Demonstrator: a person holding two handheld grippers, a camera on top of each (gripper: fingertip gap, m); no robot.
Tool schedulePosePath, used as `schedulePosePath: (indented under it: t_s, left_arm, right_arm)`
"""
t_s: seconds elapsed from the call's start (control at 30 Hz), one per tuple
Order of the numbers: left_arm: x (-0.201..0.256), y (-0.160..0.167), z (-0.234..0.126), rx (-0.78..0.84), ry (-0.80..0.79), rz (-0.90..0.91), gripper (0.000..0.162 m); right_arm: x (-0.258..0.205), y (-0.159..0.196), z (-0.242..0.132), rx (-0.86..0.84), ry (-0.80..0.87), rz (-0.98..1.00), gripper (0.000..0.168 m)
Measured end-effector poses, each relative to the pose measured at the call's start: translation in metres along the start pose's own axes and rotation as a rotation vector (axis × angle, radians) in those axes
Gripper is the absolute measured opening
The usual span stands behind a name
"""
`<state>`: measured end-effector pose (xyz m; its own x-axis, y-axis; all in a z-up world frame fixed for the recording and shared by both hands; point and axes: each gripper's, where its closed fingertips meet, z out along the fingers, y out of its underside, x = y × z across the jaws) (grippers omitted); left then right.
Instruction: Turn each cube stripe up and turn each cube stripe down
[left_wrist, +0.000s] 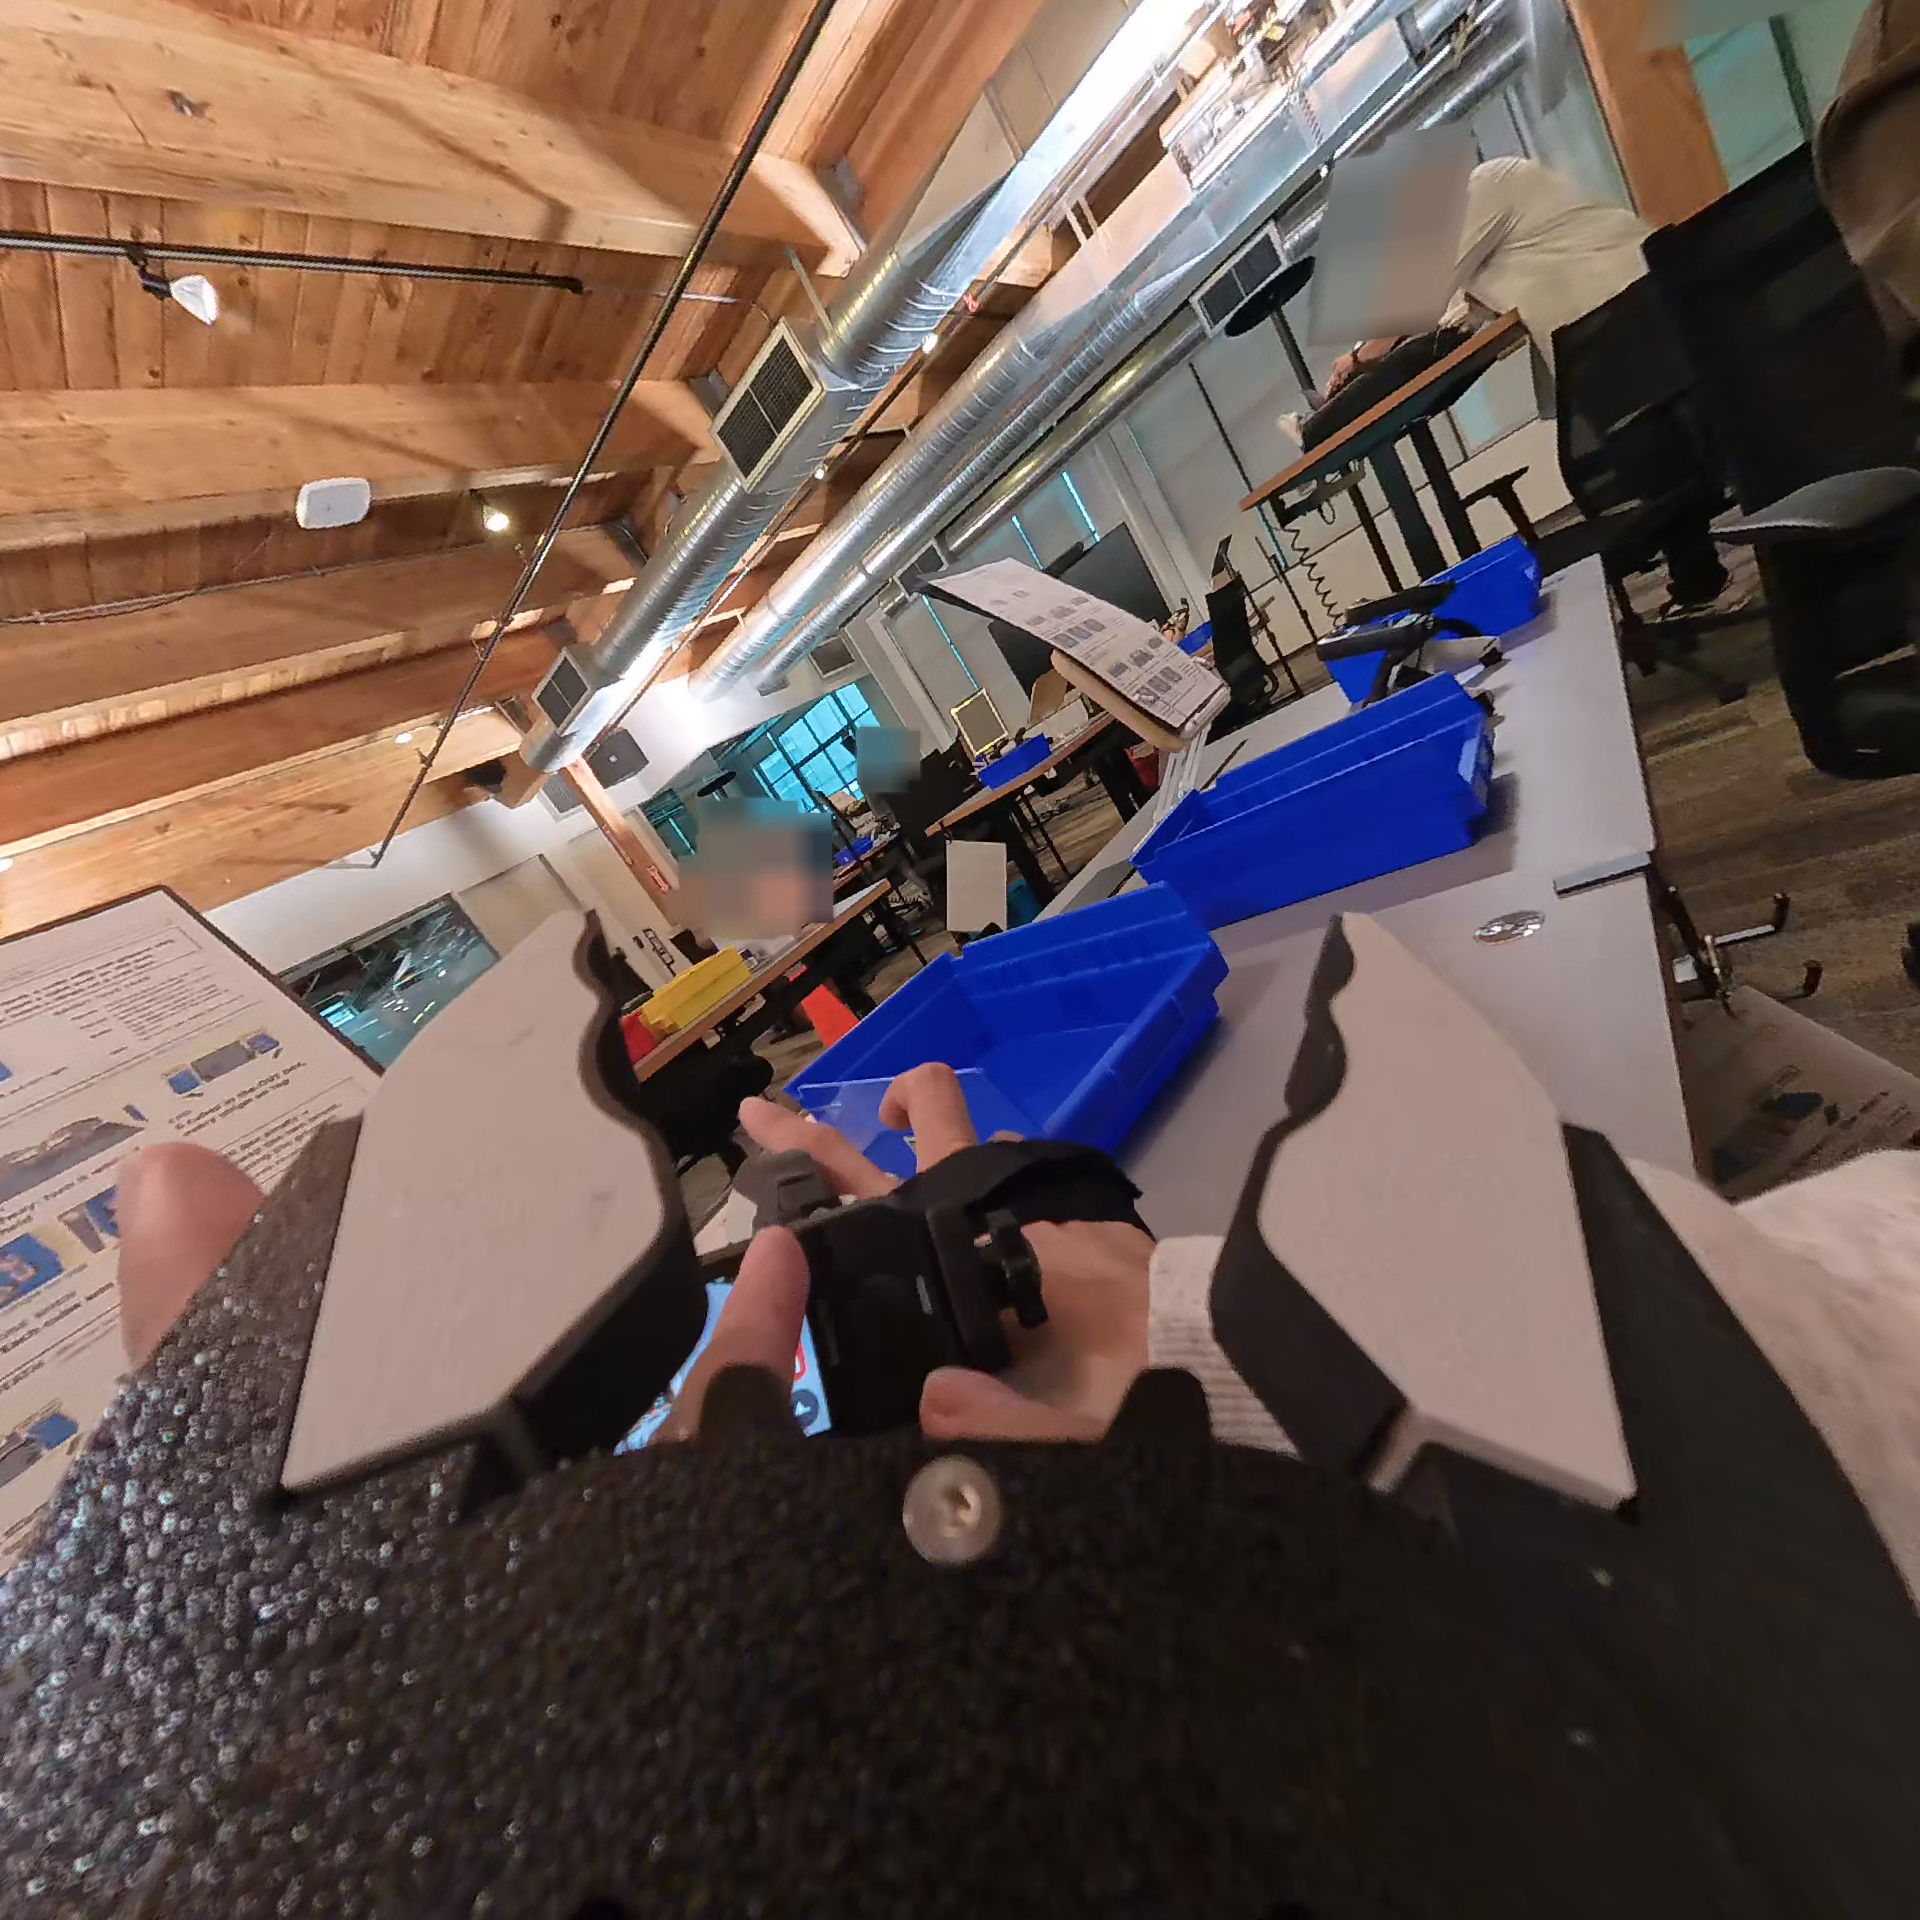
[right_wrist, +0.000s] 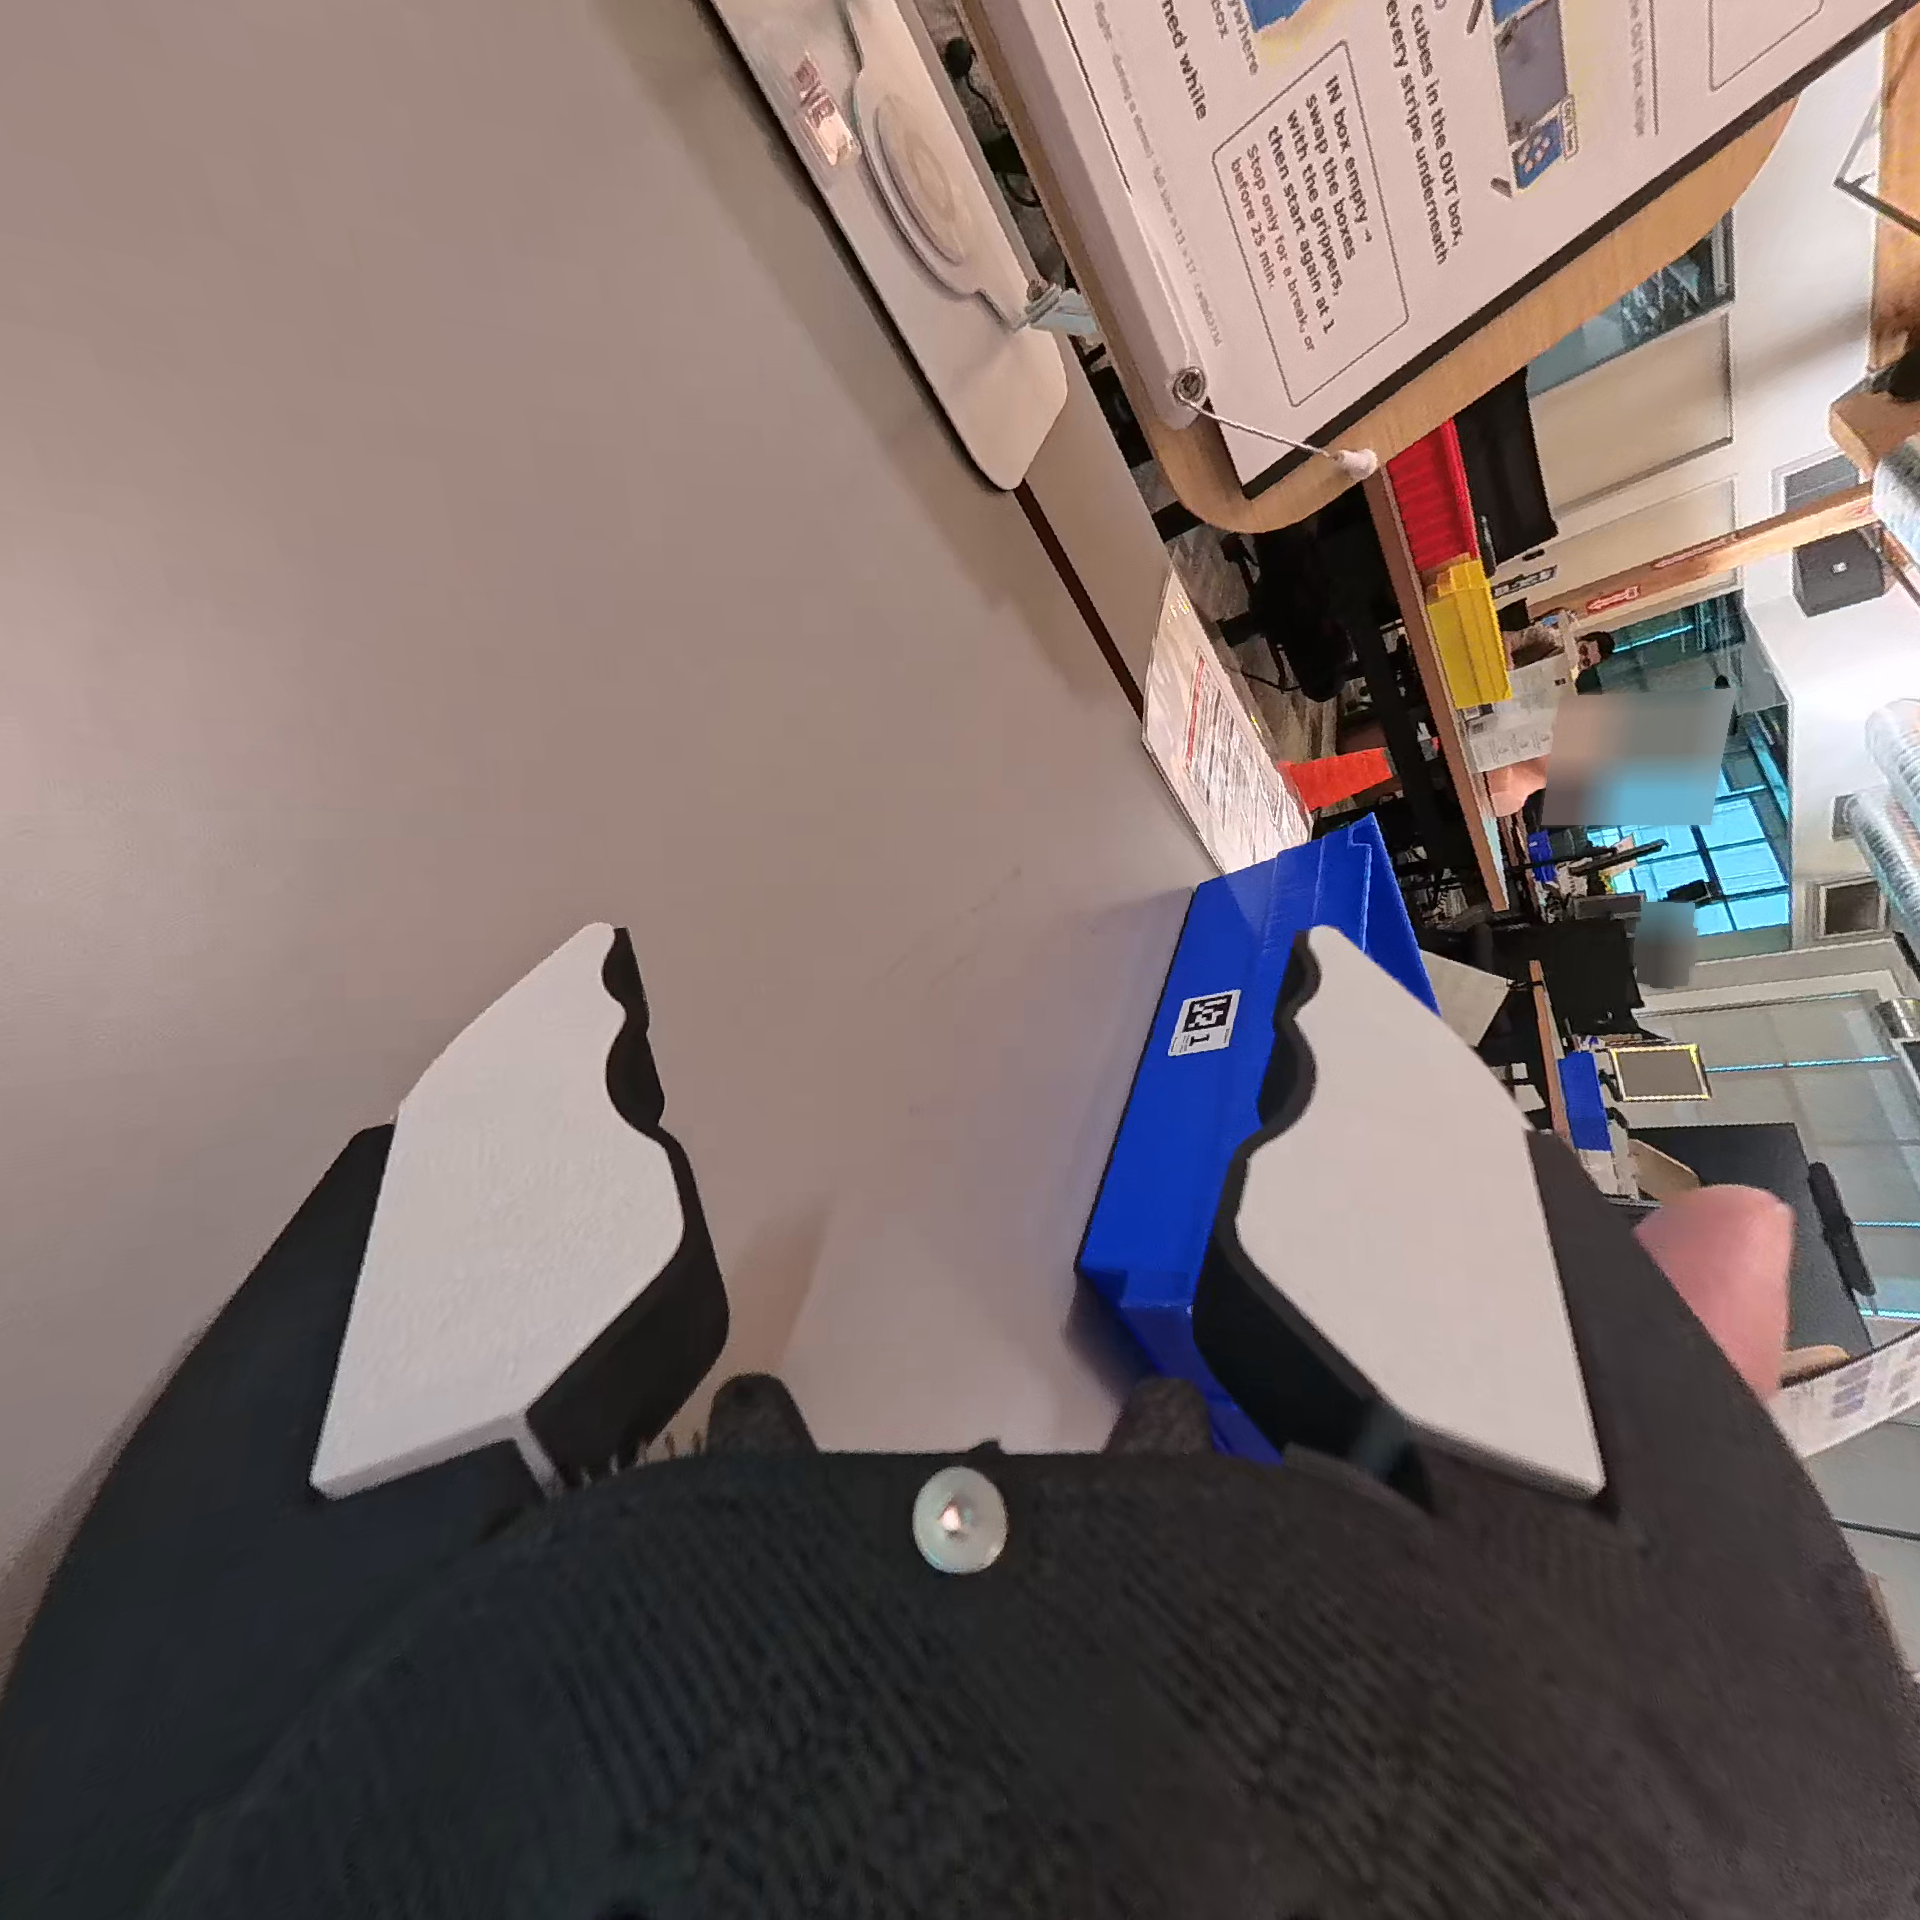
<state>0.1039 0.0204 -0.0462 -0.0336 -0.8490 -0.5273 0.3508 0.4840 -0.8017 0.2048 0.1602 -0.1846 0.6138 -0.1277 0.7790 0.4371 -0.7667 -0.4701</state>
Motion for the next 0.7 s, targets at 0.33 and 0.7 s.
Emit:
schedulePosePath:
  t_s: [0.33, 0.7]
  left_arm:
    - [-0.014, -0.013, -0.006, 0.058, -0.064, -0.052, 0.123]
    - [-0.154, -0.003, -0.078, 0.024, -0.527, -0.200, 0.121]
  right_arm:
    - [-0.004, 0.001, 0.001, 0.006, -0.030, 0.016, 0.115]
    - [-0.031, -0.020, -0.030, 0.255, -0.106, -0.247, 0.116]
